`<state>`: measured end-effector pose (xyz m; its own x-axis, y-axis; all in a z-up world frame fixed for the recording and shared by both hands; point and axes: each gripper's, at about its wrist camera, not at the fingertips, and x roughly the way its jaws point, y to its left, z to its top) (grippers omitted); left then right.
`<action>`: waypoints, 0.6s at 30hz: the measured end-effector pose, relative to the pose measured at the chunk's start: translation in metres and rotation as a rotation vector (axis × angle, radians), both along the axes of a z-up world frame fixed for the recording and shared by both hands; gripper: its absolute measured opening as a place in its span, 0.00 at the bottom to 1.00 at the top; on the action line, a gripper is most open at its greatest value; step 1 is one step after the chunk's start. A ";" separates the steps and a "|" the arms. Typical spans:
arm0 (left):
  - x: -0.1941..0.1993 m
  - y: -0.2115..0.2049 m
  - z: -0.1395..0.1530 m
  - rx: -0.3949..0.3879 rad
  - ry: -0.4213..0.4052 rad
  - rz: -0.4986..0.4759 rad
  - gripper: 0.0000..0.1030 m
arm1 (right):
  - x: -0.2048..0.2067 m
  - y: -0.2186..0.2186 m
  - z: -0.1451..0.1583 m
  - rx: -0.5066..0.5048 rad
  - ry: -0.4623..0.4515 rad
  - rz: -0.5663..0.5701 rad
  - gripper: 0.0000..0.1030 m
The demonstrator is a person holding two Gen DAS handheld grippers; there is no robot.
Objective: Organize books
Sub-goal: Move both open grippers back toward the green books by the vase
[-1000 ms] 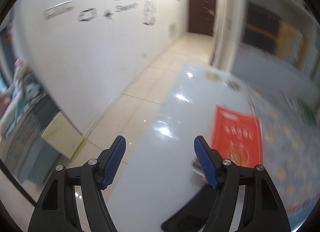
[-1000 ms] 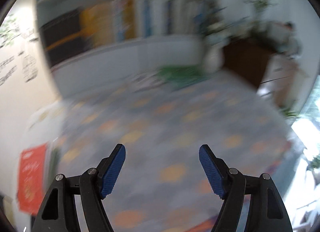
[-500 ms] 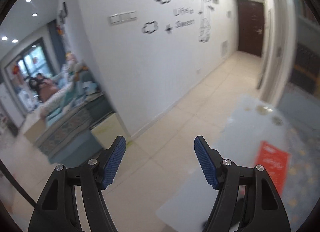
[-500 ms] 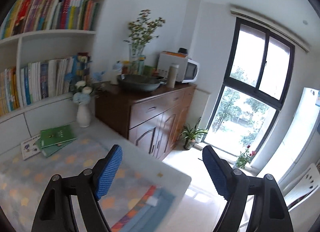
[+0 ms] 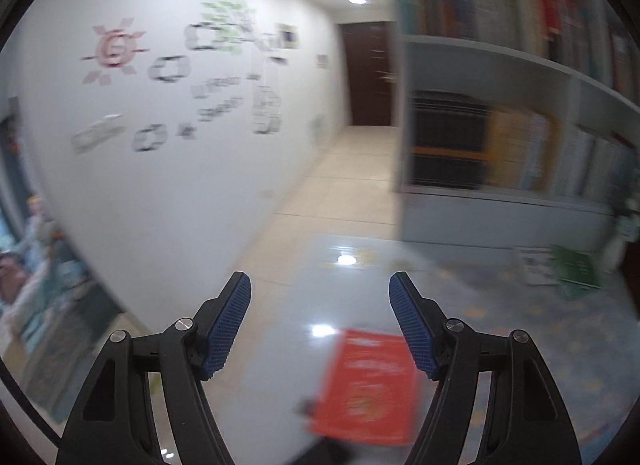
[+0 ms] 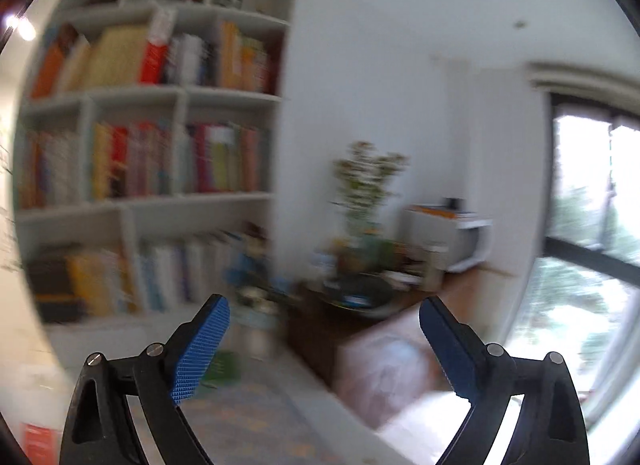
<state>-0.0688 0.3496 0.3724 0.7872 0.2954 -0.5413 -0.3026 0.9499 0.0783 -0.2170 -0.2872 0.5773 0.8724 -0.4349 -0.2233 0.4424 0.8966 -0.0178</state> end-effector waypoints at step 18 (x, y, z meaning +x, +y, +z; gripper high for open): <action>0.216 -0.350 -0.126 -0.119 0.090 -0.379 0.70 | 0.260 -0.061 -0.183 0.274 0.042 0.429 0.99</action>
